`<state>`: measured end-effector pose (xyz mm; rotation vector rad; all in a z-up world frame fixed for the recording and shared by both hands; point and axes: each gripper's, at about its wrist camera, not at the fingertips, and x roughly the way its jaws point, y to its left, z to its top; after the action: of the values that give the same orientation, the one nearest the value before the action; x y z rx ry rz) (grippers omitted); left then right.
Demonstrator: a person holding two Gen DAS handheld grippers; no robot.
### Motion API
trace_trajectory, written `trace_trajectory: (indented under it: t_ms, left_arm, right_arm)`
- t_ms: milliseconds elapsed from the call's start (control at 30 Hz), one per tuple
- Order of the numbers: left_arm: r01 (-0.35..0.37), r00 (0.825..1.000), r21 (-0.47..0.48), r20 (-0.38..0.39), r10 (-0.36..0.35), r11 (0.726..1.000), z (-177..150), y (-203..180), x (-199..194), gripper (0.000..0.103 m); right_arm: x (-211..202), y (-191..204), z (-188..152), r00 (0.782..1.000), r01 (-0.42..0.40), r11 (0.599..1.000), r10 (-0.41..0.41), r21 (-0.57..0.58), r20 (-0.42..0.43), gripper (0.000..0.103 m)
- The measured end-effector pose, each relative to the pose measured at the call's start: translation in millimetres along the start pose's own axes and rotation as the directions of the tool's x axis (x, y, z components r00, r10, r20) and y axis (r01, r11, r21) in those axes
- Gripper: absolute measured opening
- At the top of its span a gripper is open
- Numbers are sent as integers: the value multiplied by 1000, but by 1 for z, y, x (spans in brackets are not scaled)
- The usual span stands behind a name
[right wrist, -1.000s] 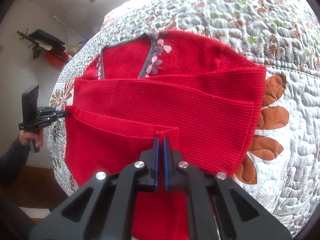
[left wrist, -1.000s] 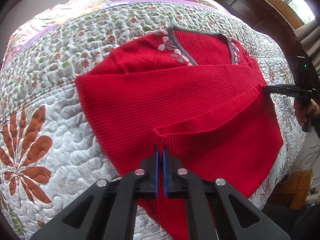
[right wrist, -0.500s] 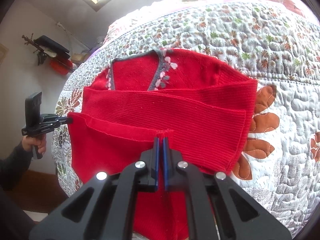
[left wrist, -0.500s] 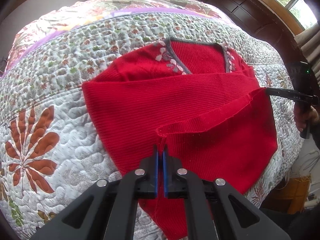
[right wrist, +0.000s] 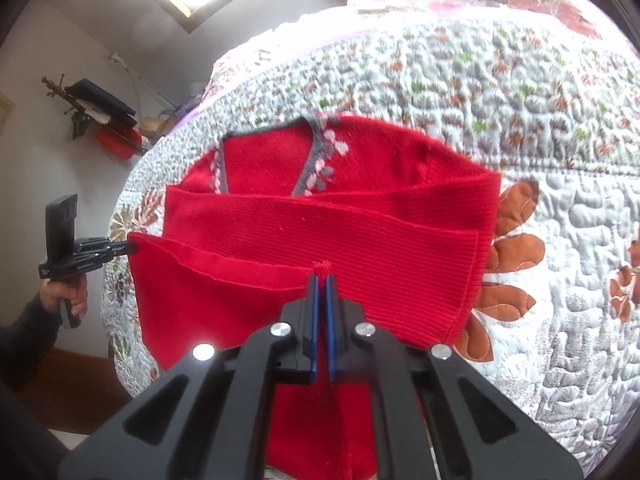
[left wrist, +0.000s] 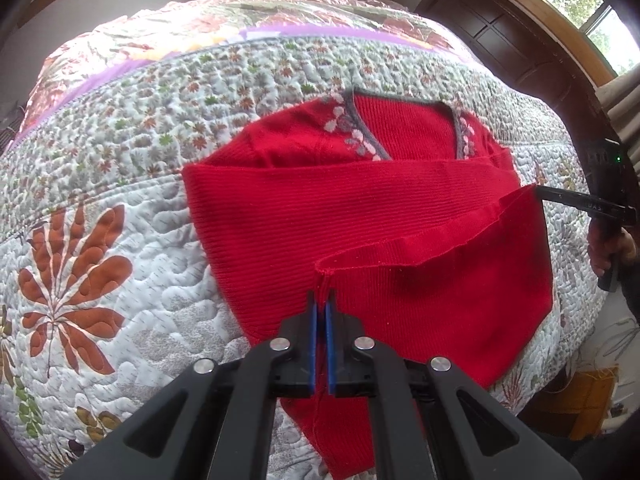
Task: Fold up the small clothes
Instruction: 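Lift the folded edge and fold it again toward the neckline with both tools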
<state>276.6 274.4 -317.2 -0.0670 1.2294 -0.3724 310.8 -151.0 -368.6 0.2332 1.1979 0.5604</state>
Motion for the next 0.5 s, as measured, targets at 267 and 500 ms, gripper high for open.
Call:
trace_trajectory:
  t_ms: [267, 500]
  left_arm:
    - [-3, 996, -10, 90, 4, 1000, 1, -19, -65, 3]
    - [-21, 988, 4, 151, 20, 1000, 23, -27, -101, 3]
  right_arm:
    - [-57, 24, 6, 996, 0, 1000, -2, 16, 90, 2]
    - [-95, 28, 21, 985, 0, 1000, -5, 25, 170, 2]
